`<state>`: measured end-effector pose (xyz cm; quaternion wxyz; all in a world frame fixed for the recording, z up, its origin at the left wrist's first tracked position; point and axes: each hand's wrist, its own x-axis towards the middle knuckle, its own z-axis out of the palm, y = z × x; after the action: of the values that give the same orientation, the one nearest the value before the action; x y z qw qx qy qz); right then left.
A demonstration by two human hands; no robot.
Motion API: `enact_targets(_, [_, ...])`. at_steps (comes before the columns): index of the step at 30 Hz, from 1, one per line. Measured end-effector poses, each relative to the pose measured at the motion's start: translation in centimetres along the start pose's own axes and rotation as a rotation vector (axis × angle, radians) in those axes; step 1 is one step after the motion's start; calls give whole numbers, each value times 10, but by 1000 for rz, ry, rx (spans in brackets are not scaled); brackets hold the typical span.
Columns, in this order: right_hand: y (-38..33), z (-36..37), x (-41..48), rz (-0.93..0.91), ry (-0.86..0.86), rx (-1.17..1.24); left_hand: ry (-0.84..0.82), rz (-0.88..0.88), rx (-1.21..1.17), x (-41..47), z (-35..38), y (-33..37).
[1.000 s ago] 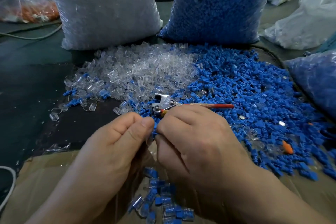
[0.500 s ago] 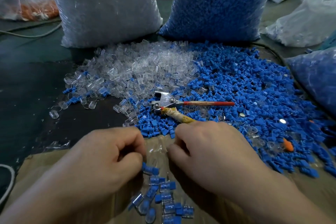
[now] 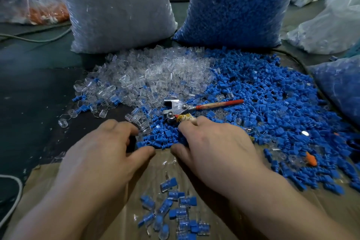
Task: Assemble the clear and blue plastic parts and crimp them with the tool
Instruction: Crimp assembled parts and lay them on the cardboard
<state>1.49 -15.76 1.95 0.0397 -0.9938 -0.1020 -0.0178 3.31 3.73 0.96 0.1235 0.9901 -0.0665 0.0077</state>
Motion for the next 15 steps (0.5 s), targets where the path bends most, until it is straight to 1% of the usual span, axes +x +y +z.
enact_targets(4, [0, 6, 4, -12, 29, 11, 7, 6, -95, -1, 2, 10])
enact_targets(8, [1, 8, 4, -17, 73, 87, 17, 9, -130, -2, 3, 15])
enact_targets(11, [3, 8, 4, -19, 92, 161, 33, 7, -118, -1, 6, 14])
enact_targets(15, [6, 5, 3, -12, 90, 226, 23, 78, -45, -1, 6, 14])
